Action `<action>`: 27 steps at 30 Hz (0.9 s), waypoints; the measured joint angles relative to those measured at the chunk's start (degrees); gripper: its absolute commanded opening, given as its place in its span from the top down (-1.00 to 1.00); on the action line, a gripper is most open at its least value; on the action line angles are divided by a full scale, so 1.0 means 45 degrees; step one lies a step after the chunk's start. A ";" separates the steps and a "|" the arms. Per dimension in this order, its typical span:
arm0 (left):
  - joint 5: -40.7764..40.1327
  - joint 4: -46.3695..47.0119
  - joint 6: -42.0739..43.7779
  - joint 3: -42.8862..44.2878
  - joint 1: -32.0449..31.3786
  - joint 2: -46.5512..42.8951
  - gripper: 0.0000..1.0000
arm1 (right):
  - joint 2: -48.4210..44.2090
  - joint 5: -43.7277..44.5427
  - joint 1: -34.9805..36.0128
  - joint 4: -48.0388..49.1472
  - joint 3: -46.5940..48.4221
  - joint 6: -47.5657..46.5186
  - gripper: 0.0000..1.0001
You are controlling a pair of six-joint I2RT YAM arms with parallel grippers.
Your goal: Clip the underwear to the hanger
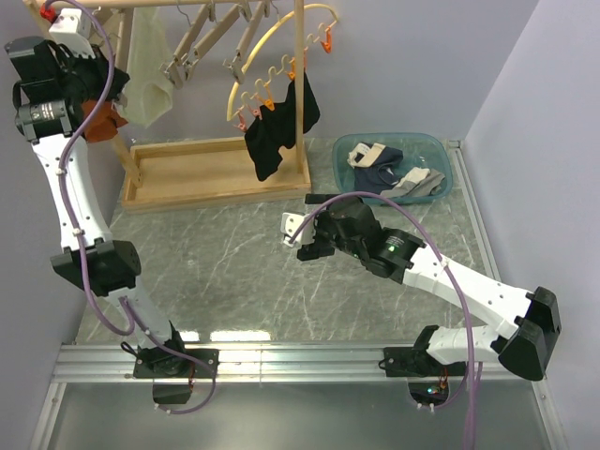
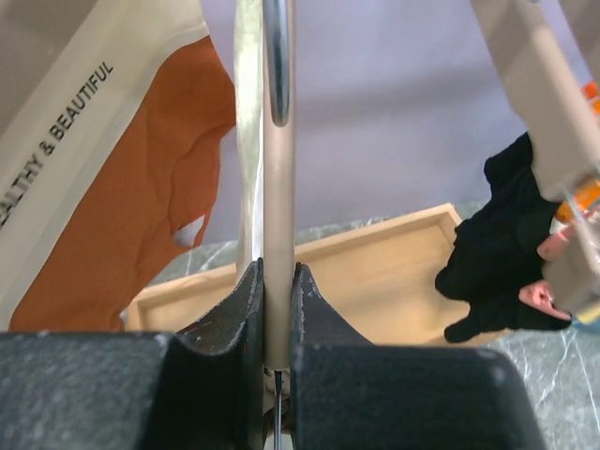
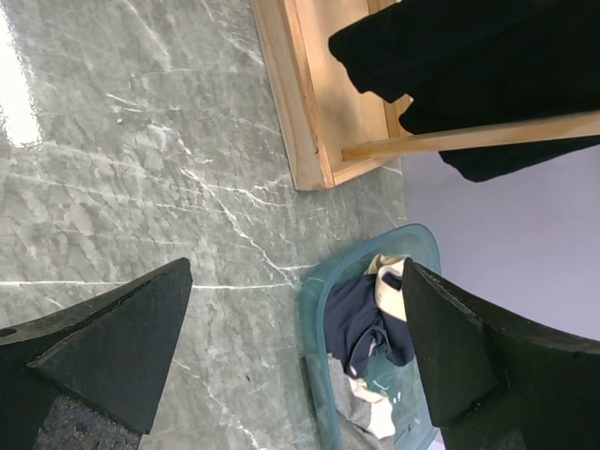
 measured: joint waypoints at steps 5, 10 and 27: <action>0.0170 0.1083 -0.0685 0.0000 0.0000 0.0733 1.00 | 0.0044 -0.0029 0.0000 0.0005 0.0000 0.0083 -1.00; 0.0408 0.1807 -0.1219 0.0228 0.0015 0.1316 0.99 | 0.0112 -0.0034 0.0000 0.0005 0.0000 0.0087 -1.00; 0.1030 0.3507 -0.2089 0.0554 0.0015 0.1554 1.00 | 0.0583 -0.0039 0.0000 0.0000 0.0005 0.0185 -1.00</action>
